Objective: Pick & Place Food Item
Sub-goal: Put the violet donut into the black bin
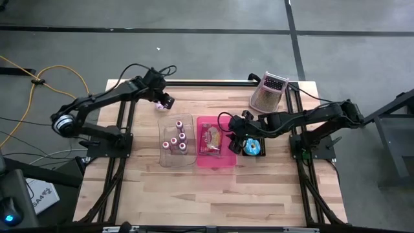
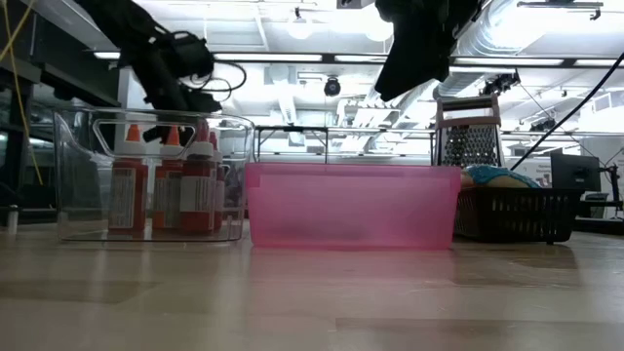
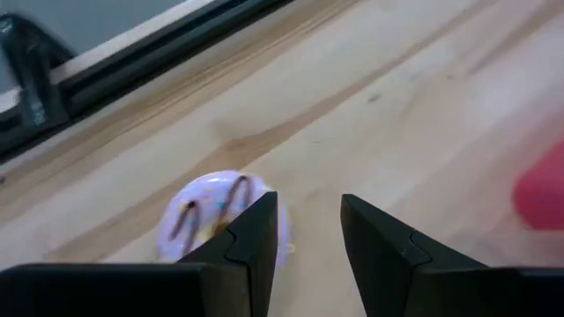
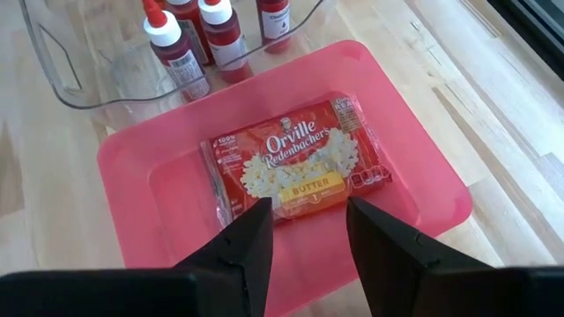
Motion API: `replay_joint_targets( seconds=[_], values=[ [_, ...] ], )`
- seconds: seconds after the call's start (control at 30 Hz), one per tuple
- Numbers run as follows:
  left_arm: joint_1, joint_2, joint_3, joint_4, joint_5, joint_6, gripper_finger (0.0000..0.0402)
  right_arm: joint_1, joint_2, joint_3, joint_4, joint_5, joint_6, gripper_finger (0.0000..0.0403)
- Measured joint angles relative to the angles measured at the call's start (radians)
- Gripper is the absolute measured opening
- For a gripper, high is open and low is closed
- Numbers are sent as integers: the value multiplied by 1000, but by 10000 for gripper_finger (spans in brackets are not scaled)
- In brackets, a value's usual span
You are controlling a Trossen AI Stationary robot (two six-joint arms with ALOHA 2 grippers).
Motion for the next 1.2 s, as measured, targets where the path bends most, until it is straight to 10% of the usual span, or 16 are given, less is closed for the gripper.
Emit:
replay_joint_targets(
  seconds=[1.2],
  values=[
    [28, 169, 0, -57, -7, 26, 122, 0, 0, -1, -5, -1, -20, 133]
  ],
)
